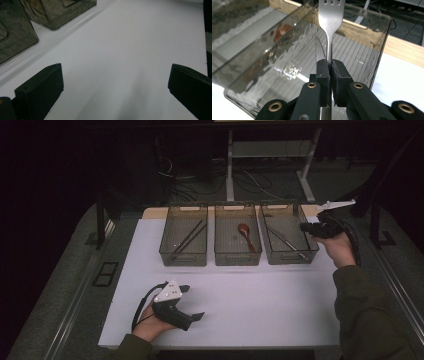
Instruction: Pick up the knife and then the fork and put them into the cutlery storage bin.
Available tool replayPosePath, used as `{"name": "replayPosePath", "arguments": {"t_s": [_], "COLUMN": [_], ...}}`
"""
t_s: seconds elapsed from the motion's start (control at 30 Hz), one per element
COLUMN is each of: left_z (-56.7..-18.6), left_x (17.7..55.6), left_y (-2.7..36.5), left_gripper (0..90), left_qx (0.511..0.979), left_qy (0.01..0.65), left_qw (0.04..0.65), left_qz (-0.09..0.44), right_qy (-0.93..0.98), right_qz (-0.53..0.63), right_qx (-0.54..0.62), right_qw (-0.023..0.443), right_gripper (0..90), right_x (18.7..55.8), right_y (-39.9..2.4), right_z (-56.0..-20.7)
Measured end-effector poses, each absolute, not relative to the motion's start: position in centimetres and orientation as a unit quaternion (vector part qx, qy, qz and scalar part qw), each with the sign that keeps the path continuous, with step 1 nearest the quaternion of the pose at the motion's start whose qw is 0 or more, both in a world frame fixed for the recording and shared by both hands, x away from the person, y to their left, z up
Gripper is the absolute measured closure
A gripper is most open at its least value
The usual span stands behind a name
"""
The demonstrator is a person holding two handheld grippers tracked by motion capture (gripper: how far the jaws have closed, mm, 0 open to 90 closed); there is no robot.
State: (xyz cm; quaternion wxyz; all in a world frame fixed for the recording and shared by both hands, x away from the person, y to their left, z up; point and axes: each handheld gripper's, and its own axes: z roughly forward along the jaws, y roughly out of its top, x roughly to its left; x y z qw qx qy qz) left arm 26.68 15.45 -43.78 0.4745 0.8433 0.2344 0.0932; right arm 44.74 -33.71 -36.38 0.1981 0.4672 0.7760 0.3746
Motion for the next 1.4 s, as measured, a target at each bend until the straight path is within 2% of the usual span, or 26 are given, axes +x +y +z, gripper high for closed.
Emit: {"name": "replayPosePath", "arguments": {"t_s": [0.97, 1.23, 1.4], "left_z": [-43.8, -43.8, -43.8], "left_x": [26.6, 26.6, 26.6], "left_y": [15.4, 15.4, 15.4], "left_gripper": [0.0, 0.0, 0.0], "left_qx": [0.845, 0.844, 0.845], "left_qy": [0.234, 0.234, 0.235], "left_qw": [0.473, 0.473, 0.473], "left_qz": [0.091, 0.092, 0.092], "right_qy": [0.819, 0.812, 0.807], "right_qz": [0.291, 0.305, 0.322], "right_qx": [0.462, 0.466, 0.466], "right_qw": [0.173, 0.175, 0.17], "right_gripper": [82.2, 66.3, 52.7], "right_x": [45.8, 45.7, 45.4], "right_y": [-32.5, -32.3, -32.4], "right_z": [-39.1, -38.9, -38.6]}}
